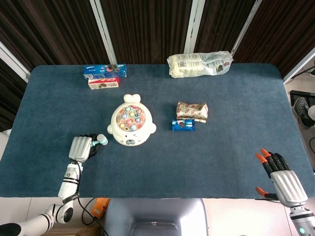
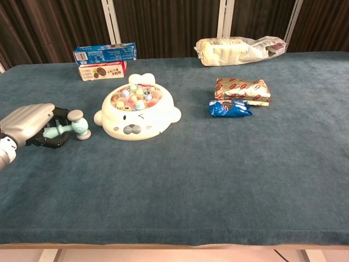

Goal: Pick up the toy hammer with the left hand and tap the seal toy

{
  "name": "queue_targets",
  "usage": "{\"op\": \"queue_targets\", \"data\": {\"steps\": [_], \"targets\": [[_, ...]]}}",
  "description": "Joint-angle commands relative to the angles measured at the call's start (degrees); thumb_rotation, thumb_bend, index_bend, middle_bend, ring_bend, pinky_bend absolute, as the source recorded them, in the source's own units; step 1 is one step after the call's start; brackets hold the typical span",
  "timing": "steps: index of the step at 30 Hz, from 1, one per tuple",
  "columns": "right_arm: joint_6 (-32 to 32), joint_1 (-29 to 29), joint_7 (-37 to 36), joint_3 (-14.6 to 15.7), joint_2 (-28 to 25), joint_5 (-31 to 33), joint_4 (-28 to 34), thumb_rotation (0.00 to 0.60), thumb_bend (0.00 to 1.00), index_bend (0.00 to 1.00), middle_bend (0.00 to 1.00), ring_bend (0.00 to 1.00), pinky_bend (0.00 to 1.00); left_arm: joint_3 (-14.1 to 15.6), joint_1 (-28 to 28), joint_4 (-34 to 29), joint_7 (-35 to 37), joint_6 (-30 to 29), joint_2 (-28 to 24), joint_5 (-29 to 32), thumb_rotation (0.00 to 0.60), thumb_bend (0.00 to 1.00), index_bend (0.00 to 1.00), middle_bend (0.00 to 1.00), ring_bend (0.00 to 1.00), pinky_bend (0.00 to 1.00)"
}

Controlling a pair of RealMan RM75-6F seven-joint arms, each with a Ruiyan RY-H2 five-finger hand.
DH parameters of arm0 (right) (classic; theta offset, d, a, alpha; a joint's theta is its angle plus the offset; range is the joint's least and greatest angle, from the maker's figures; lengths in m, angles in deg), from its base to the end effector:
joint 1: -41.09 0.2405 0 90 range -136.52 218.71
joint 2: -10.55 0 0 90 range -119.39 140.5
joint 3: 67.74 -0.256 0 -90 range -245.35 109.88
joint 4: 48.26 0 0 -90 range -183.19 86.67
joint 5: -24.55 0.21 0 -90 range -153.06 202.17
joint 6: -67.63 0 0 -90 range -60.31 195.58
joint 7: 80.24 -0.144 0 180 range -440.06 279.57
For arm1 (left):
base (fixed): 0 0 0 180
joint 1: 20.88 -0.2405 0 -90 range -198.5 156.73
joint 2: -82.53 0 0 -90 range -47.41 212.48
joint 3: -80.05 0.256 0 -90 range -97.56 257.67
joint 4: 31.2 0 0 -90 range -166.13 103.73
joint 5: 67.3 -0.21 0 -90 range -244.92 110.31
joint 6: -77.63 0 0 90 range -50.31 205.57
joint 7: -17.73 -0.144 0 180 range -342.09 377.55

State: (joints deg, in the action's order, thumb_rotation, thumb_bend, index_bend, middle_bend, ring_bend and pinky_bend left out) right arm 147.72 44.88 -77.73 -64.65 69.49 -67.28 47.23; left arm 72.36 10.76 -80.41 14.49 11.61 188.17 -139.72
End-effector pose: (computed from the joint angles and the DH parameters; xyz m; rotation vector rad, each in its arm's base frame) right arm -0.3111 -0.1499 0.1526 1.5882 -0.9520 0.7546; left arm -0.2642 0.3367 -0.0370 -1.5448 -0.9109 -0.8930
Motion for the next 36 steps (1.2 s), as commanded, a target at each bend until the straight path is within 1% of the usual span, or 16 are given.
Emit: {"op": "queue_targets", "data": {"steps": [1, 3, 5, 9, 12, 14, 20, 36], "targets": [[-0.08, 0.03, 0.06, 0.00, 0.02, 0.04, 0.00, 0.600, 0.32, 0.00, 0.00, 0.00, 0.00, 0.14, -0.21, 0.07, 0.58, 0.81, -0.15, -0.29, 0.600, 0.74, 0.60, 0.72, 0.91, 0.98], [-0.10, 0.04, 0.06, 0.01, 0.03, 0.07, 0.01, 0.600, 0.32, 0.00, 0.00, 0.00, 0.00, 0.38, -0.30, -0.30, 1.28, 1.45, -0.59, -0.66, 0.600, 0.69, 0.57, 0.68, 0.83, 0.92], [-0.10, 0.05, 0.08, -0.02, 0.04, 0.10, 0.02, 0.600, 0.32, 0.00, 0.00, 0.00, 0.00, 0.62, -0.36, -0.84, 2.27, 2.05, -1.17, -1.18, 0.600, 0.65, 0.52, 0.61, 0.71, 0.80], [-0.19, 0.09, 0.25, -0.07, 0.11, 0.25, 0.06, 0.600, 0.32, 0.00, 0.00, 0.00, 0.00, 1.30, -0.48, -1.75, 4.08, 3.39, -2.41, -2.23, 0.600, 0.62, 0.43, 0.50, 0.52, 0.62], [-0.32, 0.14, 0.40, -0.07, 0.16, 0.31, 0.10, 0.600, 0.32, 0.00, 0.00, 0.00, 0.00, 1.59, -0.62, -2.65, 4.38, 4.77, -3.32, -2.24, 0.600, 0.60, 0.36, 0.40, 0.41, 0.51], [-0.36, 0.16, 0.49, -0.08, 0.19, 0.37, 0.12, 0.600, 0.32, 0.00, 0.00, 0.00, 0.00, 1.53, -0.68, -3.17, 4.60, 5.29, -3.71, -2.15, 0.600, 0.59, 0.32, 0.34, 0.35, 0.46], [-0.33, 0.15, 0.53, -0.08, 0.18, 0.41, 0.17, 0.600, 0.32, 0.00, 0.00, 0.00, 0.00, 1.33, -0.71, -3.85, 4.79, 7.33, -4.49, -1.59, 0.600, 0.58, 0.29, 0.31, 0.32, 0.42], [-0.42, 0.19, 0.65, -0.02, 0.23, 0.40, 0.16, 0.600, 0.32, 0.00, 0.00, 0.00, 0.00, 0.81, -0.81, -3.87, 5.33, 7.65, -4.82, -2.25, 0.600, 0.58, 0.26, 0.30, 0.30, 0.37]]}}
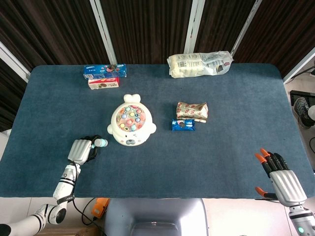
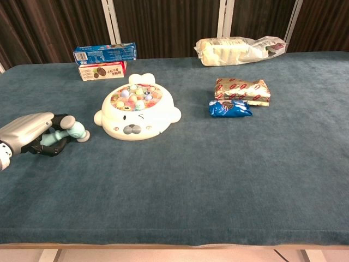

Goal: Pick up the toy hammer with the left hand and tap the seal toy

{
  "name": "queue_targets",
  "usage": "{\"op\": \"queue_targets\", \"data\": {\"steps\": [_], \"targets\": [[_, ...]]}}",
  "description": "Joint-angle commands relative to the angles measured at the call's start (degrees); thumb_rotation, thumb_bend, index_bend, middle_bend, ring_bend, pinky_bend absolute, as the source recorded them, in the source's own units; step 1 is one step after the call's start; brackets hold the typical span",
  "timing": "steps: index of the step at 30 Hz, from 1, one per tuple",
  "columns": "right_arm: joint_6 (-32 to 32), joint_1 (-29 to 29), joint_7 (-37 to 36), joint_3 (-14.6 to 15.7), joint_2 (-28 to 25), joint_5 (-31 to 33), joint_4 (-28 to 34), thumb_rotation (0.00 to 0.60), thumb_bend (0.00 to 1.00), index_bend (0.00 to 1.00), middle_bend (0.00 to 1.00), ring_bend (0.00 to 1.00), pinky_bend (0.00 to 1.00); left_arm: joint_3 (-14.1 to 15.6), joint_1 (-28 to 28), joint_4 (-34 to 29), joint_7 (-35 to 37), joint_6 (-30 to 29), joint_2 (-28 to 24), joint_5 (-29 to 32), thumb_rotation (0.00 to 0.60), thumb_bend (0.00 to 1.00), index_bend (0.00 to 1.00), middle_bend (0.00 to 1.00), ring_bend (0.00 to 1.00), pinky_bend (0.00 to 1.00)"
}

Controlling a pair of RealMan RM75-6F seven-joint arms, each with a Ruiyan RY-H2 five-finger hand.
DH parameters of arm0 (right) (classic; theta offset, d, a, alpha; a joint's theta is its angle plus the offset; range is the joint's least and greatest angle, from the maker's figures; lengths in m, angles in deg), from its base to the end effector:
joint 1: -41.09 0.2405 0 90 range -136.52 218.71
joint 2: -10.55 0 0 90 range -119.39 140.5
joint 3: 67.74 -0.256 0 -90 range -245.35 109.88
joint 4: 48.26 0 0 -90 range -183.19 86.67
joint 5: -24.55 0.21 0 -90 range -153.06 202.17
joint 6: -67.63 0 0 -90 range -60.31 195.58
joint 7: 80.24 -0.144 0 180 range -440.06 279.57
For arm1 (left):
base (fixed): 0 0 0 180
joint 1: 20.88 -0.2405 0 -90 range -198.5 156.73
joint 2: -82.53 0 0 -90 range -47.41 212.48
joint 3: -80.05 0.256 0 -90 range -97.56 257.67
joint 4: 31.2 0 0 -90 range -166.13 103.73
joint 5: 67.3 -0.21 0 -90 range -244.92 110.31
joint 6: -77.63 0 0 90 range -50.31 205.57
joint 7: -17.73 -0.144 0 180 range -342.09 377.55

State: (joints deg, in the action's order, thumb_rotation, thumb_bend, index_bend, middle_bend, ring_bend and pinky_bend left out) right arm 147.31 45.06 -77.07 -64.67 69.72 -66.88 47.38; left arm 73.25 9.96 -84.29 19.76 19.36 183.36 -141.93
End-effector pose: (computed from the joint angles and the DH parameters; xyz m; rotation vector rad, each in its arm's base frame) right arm -0.3110 -0.1508 0.1506 1.5905 -0.9526 0.7461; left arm -0.2785 0.3317 -0.0348 -1.6327 -1.0478 -0.8478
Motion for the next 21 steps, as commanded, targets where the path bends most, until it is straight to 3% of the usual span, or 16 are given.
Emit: {"op": "queue_targets", "data": {"steps": [1, 15, 21], "targets": [[0.03, 0.00, -0.01, 0.00, -0.01, -0.03, 0.02, 0.600, 0.32, 0.00, 0.00, 0.00, 0.00, -0.19, -0.03, 0.08, 0.26, -0.29, 0.04, -0.12, 0.600, 0.58, 0.26, 0.30, 0.29, 0.35], [0.02, 0.02, 0.06, 0.03, 0.00, -0.04, 0.04, 0.600, 0.32, 0.00, 0.00, 0.00, 0.00, -0.55, 0.01, 0.16, 1.10, -0.70, -0.10, -0.83, 0.600, 0.57, 0.22, 0.28, 0.24, 0.30], [0.15, -0.04, -0.02, 0.03, -0.04, -0.06, 0.03, 0.600, 0.32, 0.00, 0.00, 0.00, 0.00, -0.70, 0.04, 0.65, 1.58, -0.87, -0.05, -1.06, 0.600, 0.57, 0.21, 0.24, 0.18, 0.26]]}}
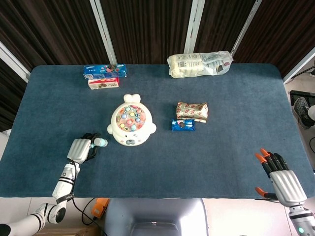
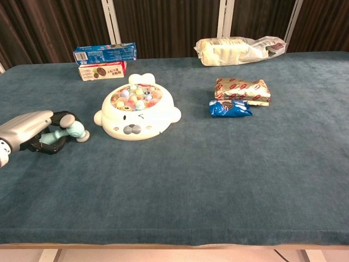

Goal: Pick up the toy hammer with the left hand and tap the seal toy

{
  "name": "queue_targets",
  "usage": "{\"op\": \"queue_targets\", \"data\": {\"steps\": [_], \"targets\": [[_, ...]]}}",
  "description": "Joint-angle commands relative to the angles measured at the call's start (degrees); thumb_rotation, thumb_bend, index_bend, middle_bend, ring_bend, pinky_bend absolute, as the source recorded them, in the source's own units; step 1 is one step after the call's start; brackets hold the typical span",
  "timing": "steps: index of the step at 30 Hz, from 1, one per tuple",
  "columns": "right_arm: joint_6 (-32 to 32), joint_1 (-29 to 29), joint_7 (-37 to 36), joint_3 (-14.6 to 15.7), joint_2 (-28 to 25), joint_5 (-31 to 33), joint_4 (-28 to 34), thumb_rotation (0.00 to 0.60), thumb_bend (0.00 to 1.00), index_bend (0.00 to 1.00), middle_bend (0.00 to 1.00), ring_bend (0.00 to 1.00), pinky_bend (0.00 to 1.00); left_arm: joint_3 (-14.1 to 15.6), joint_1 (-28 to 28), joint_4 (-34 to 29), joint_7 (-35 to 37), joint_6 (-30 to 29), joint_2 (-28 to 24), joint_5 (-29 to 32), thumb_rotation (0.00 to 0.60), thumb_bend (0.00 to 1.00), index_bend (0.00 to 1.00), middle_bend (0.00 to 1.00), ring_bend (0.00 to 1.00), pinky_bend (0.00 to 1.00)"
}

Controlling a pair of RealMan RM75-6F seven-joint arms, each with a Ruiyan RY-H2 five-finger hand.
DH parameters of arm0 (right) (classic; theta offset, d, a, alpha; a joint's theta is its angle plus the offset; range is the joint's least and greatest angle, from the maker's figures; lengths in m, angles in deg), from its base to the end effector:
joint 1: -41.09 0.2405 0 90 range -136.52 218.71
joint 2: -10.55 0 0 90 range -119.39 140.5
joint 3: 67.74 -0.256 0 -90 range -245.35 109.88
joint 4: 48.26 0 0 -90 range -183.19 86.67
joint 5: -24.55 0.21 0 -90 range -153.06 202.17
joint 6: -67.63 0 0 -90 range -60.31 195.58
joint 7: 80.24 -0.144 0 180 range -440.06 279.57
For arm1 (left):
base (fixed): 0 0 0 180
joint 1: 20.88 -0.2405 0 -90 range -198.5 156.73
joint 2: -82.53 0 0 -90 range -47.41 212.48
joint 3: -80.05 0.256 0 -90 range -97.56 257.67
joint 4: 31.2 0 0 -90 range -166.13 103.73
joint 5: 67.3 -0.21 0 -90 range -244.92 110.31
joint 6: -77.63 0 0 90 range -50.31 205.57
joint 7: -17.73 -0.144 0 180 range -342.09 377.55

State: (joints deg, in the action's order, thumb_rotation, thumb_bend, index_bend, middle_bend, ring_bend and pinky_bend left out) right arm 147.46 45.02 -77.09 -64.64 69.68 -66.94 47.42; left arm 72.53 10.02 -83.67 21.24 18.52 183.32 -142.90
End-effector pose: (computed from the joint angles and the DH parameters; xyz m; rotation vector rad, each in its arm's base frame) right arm -0.3108 -0.1505 0.1510 1.5897 -0.9515 0.7478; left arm -0.2769 0.3355 -0.0300 -1.6162 -1.0391 -0.8806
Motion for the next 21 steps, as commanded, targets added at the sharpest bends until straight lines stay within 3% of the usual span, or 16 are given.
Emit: {"op": "queue_targets", "data": {"steps": [1, 21], "targets": [[-0.04, 0.01, 0.01, 0.00, 0.02, 0.02, -0.01, 0.600, 0.32, 0.00, 0.00, 0.00, 0.00, 0.08, -0.04, 0.00, 0.20, -0.04, -0.07, -0.18, 0.600, 0.57, 0.21, 0.24, 0.18, 0.25], [-0.18, 0.06, 0.23, 0.02, 0.09, 0.09, 0.01, 0.600, 0.32, 0.00, 0.00, 0.00, 0.00, 0.01, -0.08, -0.40, 0.66, -1.34, -0.52, -1.29, 0.600, 0.56, 0.21, 0.23, 0.17, 0.23]]}}
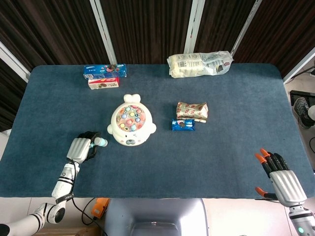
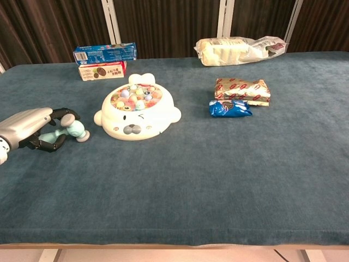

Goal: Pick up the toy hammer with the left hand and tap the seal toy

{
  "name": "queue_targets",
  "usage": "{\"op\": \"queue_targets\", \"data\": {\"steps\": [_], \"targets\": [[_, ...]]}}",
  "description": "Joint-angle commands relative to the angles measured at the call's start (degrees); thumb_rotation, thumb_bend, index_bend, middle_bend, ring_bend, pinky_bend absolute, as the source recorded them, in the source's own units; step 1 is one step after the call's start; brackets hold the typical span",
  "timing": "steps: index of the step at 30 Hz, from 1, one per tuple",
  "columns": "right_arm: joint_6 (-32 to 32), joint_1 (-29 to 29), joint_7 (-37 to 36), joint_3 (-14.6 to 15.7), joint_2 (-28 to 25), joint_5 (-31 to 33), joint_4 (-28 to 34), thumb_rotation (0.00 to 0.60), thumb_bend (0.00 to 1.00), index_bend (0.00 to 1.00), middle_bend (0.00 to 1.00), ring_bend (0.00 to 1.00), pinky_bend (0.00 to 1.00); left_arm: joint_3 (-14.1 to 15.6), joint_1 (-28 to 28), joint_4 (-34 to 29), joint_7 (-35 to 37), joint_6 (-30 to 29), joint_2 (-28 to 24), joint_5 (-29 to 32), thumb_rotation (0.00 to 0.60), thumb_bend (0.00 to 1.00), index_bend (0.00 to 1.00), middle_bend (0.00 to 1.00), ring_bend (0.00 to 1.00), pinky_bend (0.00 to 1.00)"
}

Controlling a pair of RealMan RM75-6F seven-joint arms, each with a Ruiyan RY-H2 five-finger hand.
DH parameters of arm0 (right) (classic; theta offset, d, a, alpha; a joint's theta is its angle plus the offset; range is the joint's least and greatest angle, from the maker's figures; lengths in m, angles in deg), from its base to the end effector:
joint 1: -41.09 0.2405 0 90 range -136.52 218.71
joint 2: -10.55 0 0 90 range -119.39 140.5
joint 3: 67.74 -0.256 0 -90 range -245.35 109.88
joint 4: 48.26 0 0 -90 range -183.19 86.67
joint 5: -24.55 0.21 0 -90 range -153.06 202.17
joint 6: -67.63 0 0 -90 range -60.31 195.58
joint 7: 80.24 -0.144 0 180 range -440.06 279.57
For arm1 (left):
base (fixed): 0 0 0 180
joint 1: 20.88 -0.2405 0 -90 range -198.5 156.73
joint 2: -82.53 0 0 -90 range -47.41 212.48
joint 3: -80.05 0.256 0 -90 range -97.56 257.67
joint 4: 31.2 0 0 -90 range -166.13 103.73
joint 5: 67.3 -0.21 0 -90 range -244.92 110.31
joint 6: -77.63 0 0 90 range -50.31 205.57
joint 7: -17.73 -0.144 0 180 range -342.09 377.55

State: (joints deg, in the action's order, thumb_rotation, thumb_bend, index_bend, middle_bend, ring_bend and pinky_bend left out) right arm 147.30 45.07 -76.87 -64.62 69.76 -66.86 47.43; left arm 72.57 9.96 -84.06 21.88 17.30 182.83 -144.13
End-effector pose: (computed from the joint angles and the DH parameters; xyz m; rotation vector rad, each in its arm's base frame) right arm -0.3109 -0.1506 0.1502 1.5918 -0.9516 0.7442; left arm -0.2741 0.3357 -0.0260 -1.6208 -1.0181 -0.9067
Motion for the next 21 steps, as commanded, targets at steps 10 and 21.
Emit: {"op": "queue_targets", "data": {"steps": [10, 21], "targets": [[-0.05, 0.03, 0.14, -0.04, 0.07, 0.09, -0.03, 0.600, 0.32, 0.00, 0.00, 0.00, 0.00, -0.34, -0.47, -2.65, 0.11, -2.52, -1.84, -0.97, 0.600, 0.56, 0.21, 0.23, 0.15, 0.22], [0.51, -0.22, -0.09, 0.00, -0.07, -0.13, 0.01, 0.600, 0.32, 0.00, 0.00, 0.00, 0.00, 7.00, -11.09, -18.55, 3.87, -22.85, -14.92, -12.56, 0.598, 0.56, 0.14, 0.08, 0.05, 0.18]]}}
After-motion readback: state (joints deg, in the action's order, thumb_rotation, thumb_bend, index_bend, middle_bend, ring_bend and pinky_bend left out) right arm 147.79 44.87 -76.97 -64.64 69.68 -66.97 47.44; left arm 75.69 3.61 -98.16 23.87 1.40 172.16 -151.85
